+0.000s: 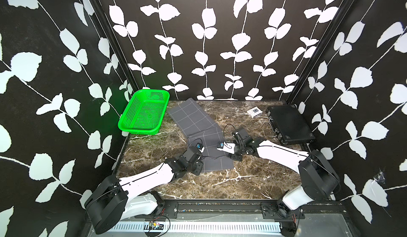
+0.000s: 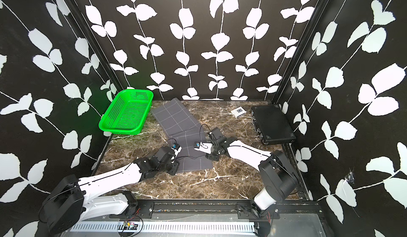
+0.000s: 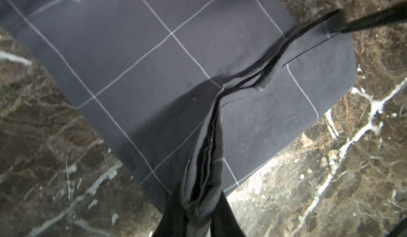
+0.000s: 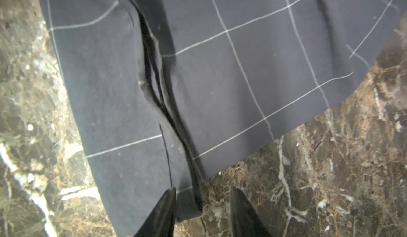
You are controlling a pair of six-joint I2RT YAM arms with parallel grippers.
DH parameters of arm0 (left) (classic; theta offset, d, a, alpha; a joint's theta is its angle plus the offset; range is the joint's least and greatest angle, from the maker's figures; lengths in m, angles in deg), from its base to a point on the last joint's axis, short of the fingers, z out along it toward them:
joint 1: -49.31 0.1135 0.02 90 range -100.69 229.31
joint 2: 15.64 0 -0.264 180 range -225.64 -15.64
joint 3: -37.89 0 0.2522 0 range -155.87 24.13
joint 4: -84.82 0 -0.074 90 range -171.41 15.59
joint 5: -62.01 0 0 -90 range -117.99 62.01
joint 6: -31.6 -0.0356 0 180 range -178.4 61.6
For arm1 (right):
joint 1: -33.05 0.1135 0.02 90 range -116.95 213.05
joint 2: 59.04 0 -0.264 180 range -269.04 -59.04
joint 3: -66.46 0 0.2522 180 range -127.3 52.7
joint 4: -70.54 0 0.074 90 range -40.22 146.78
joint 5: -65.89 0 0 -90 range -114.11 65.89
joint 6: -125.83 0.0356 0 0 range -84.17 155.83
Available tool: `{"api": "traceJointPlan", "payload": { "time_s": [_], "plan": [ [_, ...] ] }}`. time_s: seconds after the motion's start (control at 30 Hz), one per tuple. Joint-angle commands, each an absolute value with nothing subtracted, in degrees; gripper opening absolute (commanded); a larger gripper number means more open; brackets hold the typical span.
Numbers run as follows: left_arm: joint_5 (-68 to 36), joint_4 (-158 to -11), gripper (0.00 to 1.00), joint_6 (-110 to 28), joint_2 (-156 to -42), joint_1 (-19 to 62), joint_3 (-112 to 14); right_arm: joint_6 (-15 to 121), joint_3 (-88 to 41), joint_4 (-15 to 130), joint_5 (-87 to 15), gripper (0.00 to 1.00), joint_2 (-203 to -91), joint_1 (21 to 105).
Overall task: Roll up the pillowcase
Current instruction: Roll the pillowcase at the center of the board.
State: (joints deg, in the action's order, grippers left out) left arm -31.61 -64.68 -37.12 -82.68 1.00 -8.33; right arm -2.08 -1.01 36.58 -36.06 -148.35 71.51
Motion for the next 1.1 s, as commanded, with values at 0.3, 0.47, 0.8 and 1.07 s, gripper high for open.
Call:
{"api": "traceJointPlan", "payload": {
  "time_s": [0.3,0.47,0.8,1.07],
  "plan": [
    [-34.01,-48.67,0.21,-25.92,-86.51,1.24,-12.6,-4.65,-0.12,40.68,-30.45,0.4,-154.09,72.39],
    [-34.41,-50.56,0.18,-26.31,-89.65,1.24,-14.2,-5.87,-2.63,40.95,-29.93,0.39,-156.69,72.78],
    [-36.94,-41.51,0.37,-25.17,-83.72,1.41,-19.58,-11.18,-4.43,39.92,-27.59,0.37,-161.0,75.71],
    [-34.52,-47.49,0.44,-30.02,-90.71,1.65,-23.68,-9.76,-4.04,41.91,-27.37,0.38,-159.14,76.42]
  ]
}}
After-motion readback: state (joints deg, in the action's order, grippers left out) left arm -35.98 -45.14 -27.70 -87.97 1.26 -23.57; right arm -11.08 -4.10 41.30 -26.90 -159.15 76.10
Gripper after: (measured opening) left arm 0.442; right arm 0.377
